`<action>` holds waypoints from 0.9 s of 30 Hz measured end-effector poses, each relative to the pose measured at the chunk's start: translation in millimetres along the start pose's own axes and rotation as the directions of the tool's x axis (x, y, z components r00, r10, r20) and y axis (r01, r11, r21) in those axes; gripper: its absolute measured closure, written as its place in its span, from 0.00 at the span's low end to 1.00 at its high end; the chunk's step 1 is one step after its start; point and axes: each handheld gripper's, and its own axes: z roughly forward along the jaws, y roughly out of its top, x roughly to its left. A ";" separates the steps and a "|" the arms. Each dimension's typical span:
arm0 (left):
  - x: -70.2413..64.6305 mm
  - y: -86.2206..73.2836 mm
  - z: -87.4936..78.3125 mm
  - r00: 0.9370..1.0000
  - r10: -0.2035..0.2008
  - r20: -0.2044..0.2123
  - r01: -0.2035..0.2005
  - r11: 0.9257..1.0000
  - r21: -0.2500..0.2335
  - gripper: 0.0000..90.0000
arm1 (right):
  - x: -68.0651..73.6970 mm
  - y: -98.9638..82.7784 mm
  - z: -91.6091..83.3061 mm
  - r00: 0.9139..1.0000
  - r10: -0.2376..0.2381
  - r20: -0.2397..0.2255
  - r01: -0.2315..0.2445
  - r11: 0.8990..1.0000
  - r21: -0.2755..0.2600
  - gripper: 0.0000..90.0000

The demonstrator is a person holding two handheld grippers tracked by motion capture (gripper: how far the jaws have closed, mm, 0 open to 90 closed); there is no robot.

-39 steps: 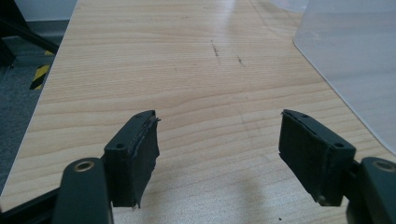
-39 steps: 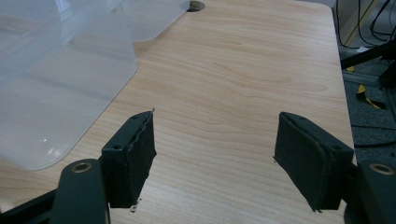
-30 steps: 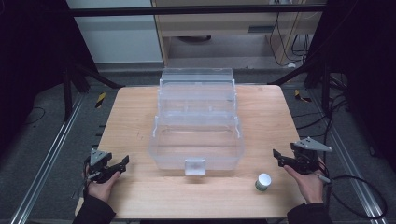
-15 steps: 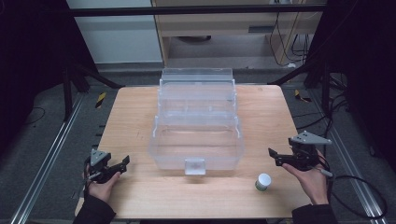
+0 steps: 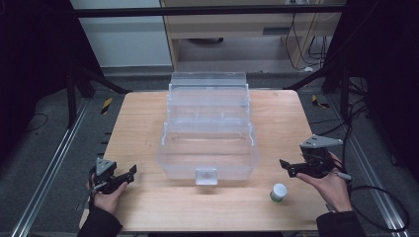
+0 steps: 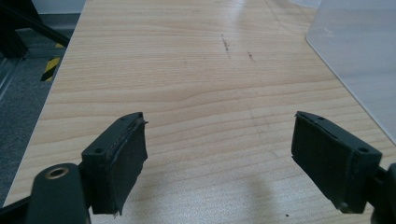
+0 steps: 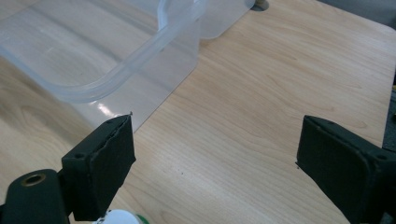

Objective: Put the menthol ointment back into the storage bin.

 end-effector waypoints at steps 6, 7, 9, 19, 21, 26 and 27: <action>-0.2 0.0 0.3 1.000 0.000 -0.003 0.000 1.000 0.006 0.19 | 4.7 6.0 0.8 0.996 -0.070 -0.049 0.073 0.995 0.064 0.12; -0.2 0.0 0.3 1.000 0.000 -0.003 0.000 1.000 0.006 0.19 | 5.7 6.6 0.7 0.996 -0.073 -0.053 0.077 0.995 0.071 0.12; -0.2 0.0 0.3 1.000 0.000 -0.003 0.000 1.000 0.007 0.19 | 7.4 8.0 1.0 0.993 -0.101 -0.068 0.107 0.991 0.081 0.11; -0.5 0.0 0.5 1.000 0.002 -0.001 -0.002 1.000 0.014 0.19 | 14.2 11.1 2.7 0.979 -0.155 -0.133 0.174 0.974 0.147 0.11; -0.5 0.0 0.5 1.000 0.002 -0.001 -0.002 1.000 0.014 0.19 | 15.6 11.9 4.1 0.974 -0.175 -0.141 0.197 0.966 0.165 0.12; -0.7 0.1 0.6 1.000 0.004 -0.003 -0.004 1.000 0.015 0.19 | 17.3 12.8 5.8 0.965 -0.199 -0.172 0.229 0.957 0.177 0.13; -0.9 0.0 0.7 1.000 0.005 -0.003 -0.005 1.000 0.015 0.19 | 18.4 13.1 6.5 0.956 -0.231 -0.182 0.264 0.948 0.181 0.13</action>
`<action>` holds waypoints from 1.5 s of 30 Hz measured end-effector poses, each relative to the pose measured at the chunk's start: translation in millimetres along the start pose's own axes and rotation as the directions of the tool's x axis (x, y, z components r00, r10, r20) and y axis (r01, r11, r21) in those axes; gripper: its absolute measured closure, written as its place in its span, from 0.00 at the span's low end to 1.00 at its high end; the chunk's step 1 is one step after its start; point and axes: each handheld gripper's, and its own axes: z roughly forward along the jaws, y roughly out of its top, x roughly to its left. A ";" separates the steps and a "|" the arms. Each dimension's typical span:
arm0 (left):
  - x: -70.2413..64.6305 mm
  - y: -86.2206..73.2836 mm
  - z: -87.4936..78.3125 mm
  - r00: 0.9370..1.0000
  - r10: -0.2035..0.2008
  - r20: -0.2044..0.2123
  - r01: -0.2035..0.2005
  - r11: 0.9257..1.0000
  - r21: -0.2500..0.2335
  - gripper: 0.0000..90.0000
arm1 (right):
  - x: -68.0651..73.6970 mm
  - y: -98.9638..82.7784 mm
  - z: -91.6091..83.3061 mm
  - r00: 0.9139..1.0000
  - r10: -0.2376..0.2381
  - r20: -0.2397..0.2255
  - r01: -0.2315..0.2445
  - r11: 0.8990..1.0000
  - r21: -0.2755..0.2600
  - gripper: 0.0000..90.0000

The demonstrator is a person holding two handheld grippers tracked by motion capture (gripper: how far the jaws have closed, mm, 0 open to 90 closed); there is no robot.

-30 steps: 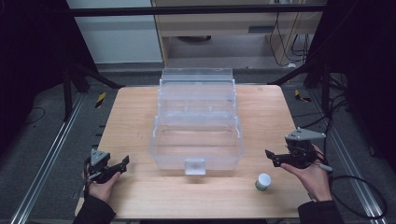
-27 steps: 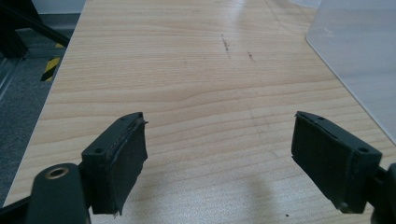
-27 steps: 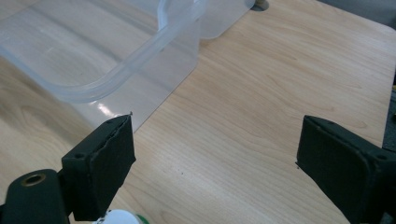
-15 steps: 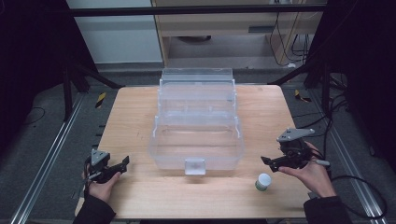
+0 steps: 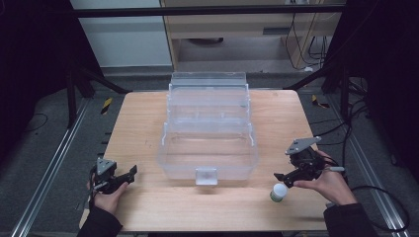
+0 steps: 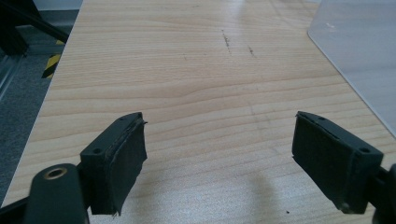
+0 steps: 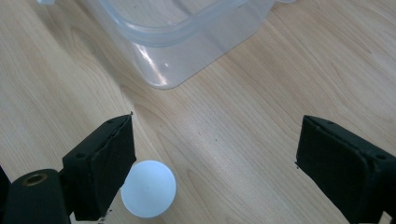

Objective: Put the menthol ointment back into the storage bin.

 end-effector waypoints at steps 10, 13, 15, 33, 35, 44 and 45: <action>-0.5 0.1 0.1 1.000 0.002 -0.009 -0.002 1.000 0.002 0.19 | 2.4 0.3 1.5 0.998 -0.057 -0.031 0.058 0.998 0.036 0.13; -1.0 0.1 0.2 1.000 0.004 -0.015 -0.004 1.000 0.003 0.19 | 3.3 0.4 2.4 0.996 -0.072 -0.047 0.074 0.996 0.048 0.13; -1.5 0.1 0.3 1.000 0.008 -0.018 -0.008 1.000 0.004 0.19 | 4.8 1.0 2.5 0.994 -0.091 -0.057 0.095 0.993 0.070 0.13; -1.7 0.0 0.1 1.000 0.009 -0.020 -0.009 1.000 0.002 0.19 | 17.3 5.2 12.6 0.971 -0.197 -0.137 0.223 0.953 0.205 0.13; -1.5 0.0 0.0 1.000 0.009 -0.019 -0.009 1.000 0.001 0.19 | 17.8 4.7 14.0 0.971 -0.198 -0.136 0.224 0.951 0.211 0.13; -1.4 0.0 0.0 1.000 0.009 -0.021 -0.009 1.000 0.002 0.19 | 21.5 1.0 21.2 0.956 -0.241 -0.168 0.278 0.928 0.247 0.15; -1.3 0.0 0.0 1.000 0.009 -0.020 -0.009 1.000 0.002 0.19 | 22.3 0.5 22.1 0.957 -0.240 -0.164 0.277 0.926 0.258 0.15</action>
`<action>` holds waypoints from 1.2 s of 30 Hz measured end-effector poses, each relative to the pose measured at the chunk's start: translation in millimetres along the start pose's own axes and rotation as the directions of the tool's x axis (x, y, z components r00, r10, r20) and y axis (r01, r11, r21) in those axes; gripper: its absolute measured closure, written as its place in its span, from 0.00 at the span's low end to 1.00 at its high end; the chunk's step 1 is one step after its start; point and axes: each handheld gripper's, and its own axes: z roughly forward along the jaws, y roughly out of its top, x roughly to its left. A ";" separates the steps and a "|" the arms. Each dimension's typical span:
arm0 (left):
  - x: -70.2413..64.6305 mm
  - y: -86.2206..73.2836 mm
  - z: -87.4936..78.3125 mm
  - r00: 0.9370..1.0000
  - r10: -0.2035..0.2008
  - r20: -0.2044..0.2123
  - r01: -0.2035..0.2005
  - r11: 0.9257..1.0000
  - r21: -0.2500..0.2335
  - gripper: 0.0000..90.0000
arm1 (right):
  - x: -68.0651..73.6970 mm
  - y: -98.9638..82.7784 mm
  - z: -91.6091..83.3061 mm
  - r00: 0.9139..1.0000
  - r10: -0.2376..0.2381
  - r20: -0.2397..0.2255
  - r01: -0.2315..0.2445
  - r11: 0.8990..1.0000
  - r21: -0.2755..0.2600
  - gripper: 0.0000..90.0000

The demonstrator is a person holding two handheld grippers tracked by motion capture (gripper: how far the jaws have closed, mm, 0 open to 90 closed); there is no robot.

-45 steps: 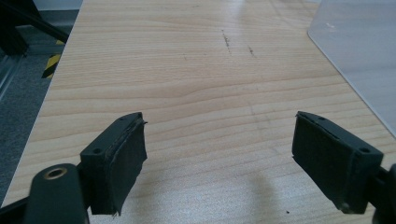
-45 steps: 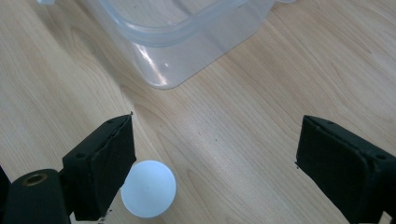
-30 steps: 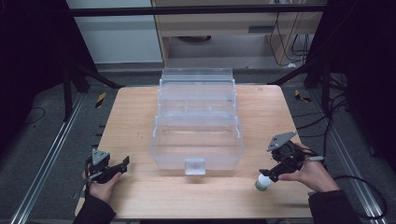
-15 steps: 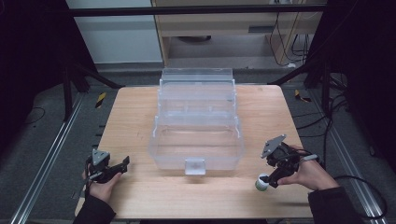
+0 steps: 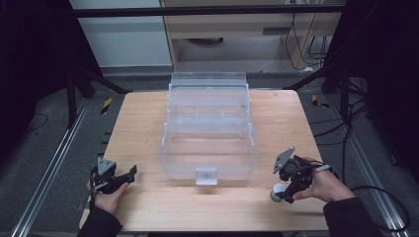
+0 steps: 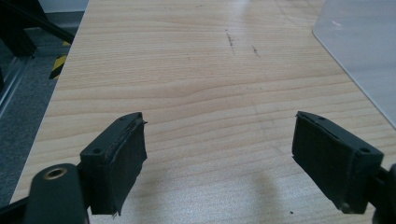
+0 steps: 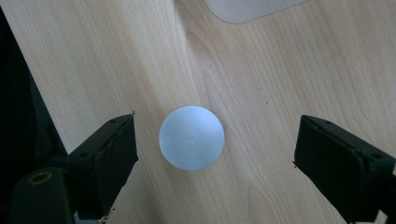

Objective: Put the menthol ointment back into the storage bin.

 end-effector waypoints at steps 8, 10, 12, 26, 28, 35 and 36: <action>-0.1 0.0 0.0 1.000 0.001 0.000 -0.001 1.000 0.001 0.19 | 0.9 0.1 9.2 0.999 -0.032 -0.018 0.032 0.999 0.030 0.19; 0.0 0.0 0.0 1.000 0.002 0.000 -0.002 1.000 0.002 0.19 | 1.9 0.0 11.3 0.999 -0.037 -0.027 0.038 0.998 0.042 0.21; 0.0 0.0 0.1 1.000 0.003 0.001 -0.003 1.000 0.003 0.19 | 2.1 -0.1 13.7 0.999 -0.044 -0.028 0.046 0.998 0.051 0.23; 0.0 0.0 0.1 1.000 0.005 0.003 -0.005 1.000 0.004 0.19 | 3.5 2.7 22.5 0.995 -0.087 -0.052 0.092 0.990 0.107 0.38; -0.1 0.0 0.1 1.000 0.004 0.003 -0.004 1.000 0.004 0.19 | 3.6 3.1 23.5 0.994 -0.091 -0.055 0.097 0.989 0.112 0.39; -0.2 0.1 0.2 1.000 0.006 0.004 -0.006 1.000 0.005 0.20 | 4.2 3.7 28.9 0.993 -0.089 -0.079 0.099 0.985 0.143 0.46; -0.2 0.1 0.2 1.000 0.007 0.005 -0.007 1.000 0.005 0.20 | 4.1 3.2 30.6 0.993 -0.090 -0.082 0.101 0.984 0.147 0.48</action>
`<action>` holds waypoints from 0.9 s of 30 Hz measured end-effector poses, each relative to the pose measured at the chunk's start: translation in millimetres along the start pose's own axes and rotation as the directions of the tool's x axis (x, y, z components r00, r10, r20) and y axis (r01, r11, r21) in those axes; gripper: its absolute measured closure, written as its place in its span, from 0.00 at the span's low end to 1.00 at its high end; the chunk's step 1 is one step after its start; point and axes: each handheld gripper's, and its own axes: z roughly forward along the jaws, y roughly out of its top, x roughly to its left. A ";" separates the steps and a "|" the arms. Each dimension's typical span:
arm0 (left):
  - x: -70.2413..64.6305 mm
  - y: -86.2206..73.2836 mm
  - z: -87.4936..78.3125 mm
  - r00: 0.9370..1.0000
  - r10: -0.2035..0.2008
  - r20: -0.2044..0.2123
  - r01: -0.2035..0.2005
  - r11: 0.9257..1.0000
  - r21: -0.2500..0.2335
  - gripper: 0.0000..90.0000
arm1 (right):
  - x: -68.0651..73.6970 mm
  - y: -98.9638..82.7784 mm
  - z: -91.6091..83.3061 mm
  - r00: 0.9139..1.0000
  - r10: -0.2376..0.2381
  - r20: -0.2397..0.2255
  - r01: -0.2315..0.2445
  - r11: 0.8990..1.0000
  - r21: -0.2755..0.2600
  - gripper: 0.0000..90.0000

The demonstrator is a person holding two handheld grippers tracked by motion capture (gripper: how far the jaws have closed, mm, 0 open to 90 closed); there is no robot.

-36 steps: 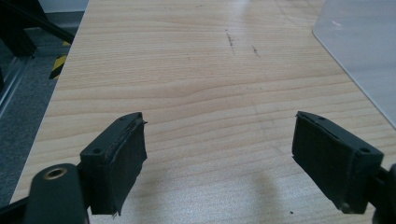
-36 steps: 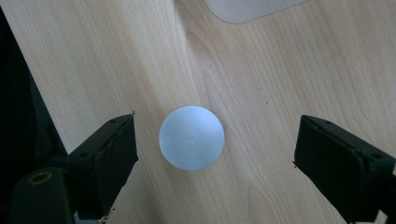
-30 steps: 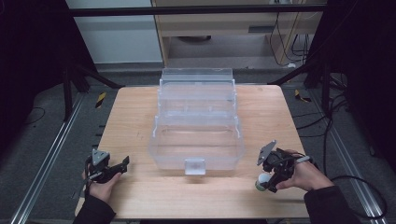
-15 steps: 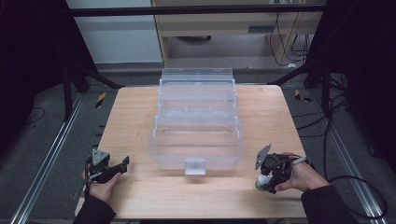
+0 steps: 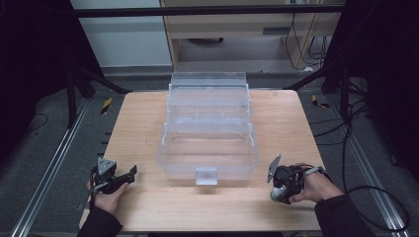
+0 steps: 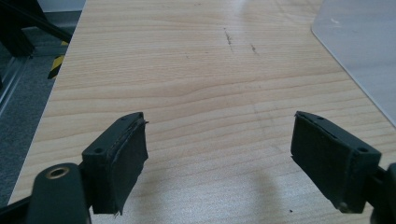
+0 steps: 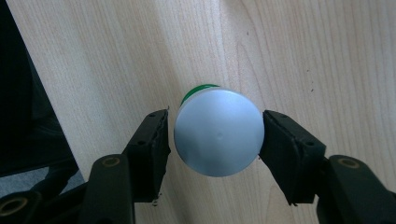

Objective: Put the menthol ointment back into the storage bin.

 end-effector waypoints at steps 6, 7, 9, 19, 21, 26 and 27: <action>-0.1 0.0 0.0 1.000 0.001 0.000 -0.001 1.000 0.000 0.20 | -0.3 1.2 2.8 1.000 0.005 -0.005 -0.005 1.000 0.006 0.51; -0.1 0.0 0.0 1.000 0.001 0.000 -0.001 1.000 0.000 0.20 | -0.4 1.7 3.2 1.000 0.004 -0.004 -0.004 1.000 0.010 0.51; -0.1 0.0 0.0 1.000 0.001 0.000 -0.001 1.000 0.000 0.20 | -0.8 2.0 3.8 1.000 0.002 -0.005 -0.002 1.000 0.010 0.52; -0.2 0.1 -0.1 1.000 0.004 0.000 -0.004 1.000 0.002 0.20 | -2.1 3.8 5.3 1.000 0.019 -0.016 -0.019 1.000 0.016 0.56; -0.3 0.0 0.0 1.000 0.004 0.000 -0.004 1.000 0.000 0.20 | -2.2 3.8 5.2 1.000 0.020 -0.016 -0.020 1.000 0.015 0.56; -0.4 0.1 0.0 1.000 0.007 0.000 -0.007 1.000 0.001 0.20 | -2.6 3.6 4.5 0.999 0.020 -0.024 -0.020 1.000 0.014 0.56; -0.6 0.0 0.0 1.000 0.006 0.001 -0.006 1.000 0.001 0.20 | -2.7 3.6 4.2 0.999 0.022 -0.024 -0.022 1.000 0.012 0.56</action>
